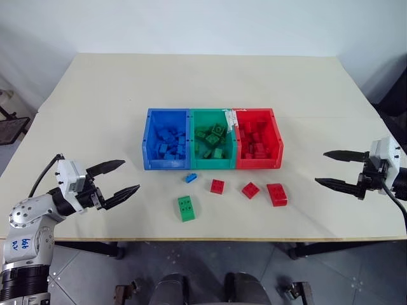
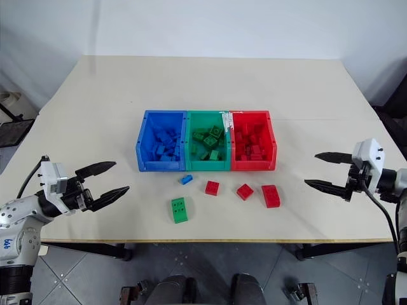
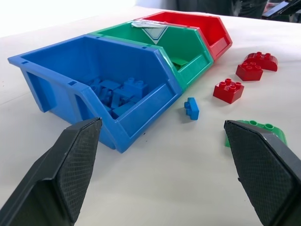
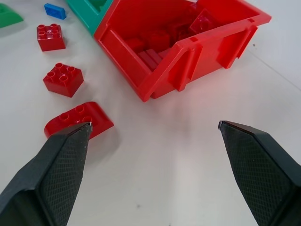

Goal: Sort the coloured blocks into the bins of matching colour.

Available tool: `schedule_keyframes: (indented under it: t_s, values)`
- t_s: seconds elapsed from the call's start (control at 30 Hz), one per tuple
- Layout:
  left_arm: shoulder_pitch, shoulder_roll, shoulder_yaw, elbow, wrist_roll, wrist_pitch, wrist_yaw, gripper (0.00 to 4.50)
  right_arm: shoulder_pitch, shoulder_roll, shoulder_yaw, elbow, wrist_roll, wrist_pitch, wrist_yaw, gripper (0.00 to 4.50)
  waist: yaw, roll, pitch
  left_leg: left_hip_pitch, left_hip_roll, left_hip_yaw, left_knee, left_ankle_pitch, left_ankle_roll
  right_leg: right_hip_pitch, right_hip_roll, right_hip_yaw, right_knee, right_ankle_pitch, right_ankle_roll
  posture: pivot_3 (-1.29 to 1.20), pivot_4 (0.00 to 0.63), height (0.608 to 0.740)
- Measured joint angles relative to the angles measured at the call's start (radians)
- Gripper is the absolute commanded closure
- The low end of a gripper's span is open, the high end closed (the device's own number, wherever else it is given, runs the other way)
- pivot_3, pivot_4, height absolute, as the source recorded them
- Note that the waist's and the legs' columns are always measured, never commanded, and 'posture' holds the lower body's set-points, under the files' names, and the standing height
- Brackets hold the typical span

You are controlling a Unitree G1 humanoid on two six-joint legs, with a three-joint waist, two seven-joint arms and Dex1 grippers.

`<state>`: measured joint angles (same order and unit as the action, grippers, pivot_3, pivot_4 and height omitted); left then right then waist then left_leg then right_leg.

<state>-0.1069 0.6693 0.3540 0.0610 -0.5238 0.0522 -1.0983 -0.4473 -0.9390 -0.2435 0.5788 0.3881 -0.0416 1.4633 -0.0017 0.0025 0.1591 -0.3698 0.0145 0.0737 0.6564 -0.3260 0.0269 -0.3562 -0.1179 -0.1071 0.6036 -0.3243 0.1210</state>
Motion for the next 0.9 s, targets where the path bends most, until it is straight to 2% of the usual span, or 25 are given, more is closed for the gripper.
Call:
schedule_keyframes:
  t_s: [0.33, 0.53, 0.67, 0.77, 0.9]
  values:
    - [-0.001, 0.001, -0.001, -0.008, 0.003, 0.115, 0.107, 0.07, -0.006, 0.000, 0.000, -0.001, -0.003, 0.012, -0.058, 0.00, 0.000, 0.000, 0.000, 0.000, 0.000, -0.001, 0.000, 0.000, 0.000, 0.000, -0.001, 0.000, 0.001, 0.000, 0.000, 0.00, 0.150, 0.740]
    - [-0.022, -0.002, -0.031, -0.017, 0.005, 0.131, 0.112, 0.07, 0.068, 0.001, -0.002, -0.105, -0.006, 0.068, -0.136, 0.00, 0.002, 0.000, 0.000, -0.001, 0.000, -0.002, 0.001, 0.000, 0.000, 0.001, -0.001, 0.000, 0.001, 0.000, 0.000, 0.00, 0.150, 0.740]
    - [-0.074, -0.001, -0.092, -0.007, 0.014, 0.068, 0.011, 0.07, 0.166, -0.015, -0.019, -0.206, 0.001, 0.114, -0.144, 0.00, 0.007, 0.001, 0.000, -0.001, -0.001, -0.002, 0.001, 0.000, 0.000, 0.001, 0.000, -0.001, 0.001, 0.000, 0.000, 0.00, 0.150, 0.740]
    - [-0.083, 0.000, -0.149, -0.005, 0.015, 0.025, -0.105, 0.07, 0.264, -0.068, -0.072, -0.251, 0.011, 0.137, -0.127, 0.00, 0.011, 0.001, 0.000, 0.000, -0.001, 0.000, 0.001, -0.001, 0.001, 0.001, 0.001, -0.001, 0.000, 0.000, 0.000, 0.00, 0.150, 0.740]
    - [-0.072, 0.063, -0.174, 0.034, 0.013, -0.033, -0.294, 0.07, 0.373, -0.147, -0.135, -0.286, 0.009, 0.140, -0.092, 0.00, 0.008, 0.002, 0.000, 0.001, 0.000, 0.004, 0.000, -0.001, 0.001, 0.001, 0.002, -0.003, -0.003, 0.000, 0.000, 0.00, 0.150, 0.740]
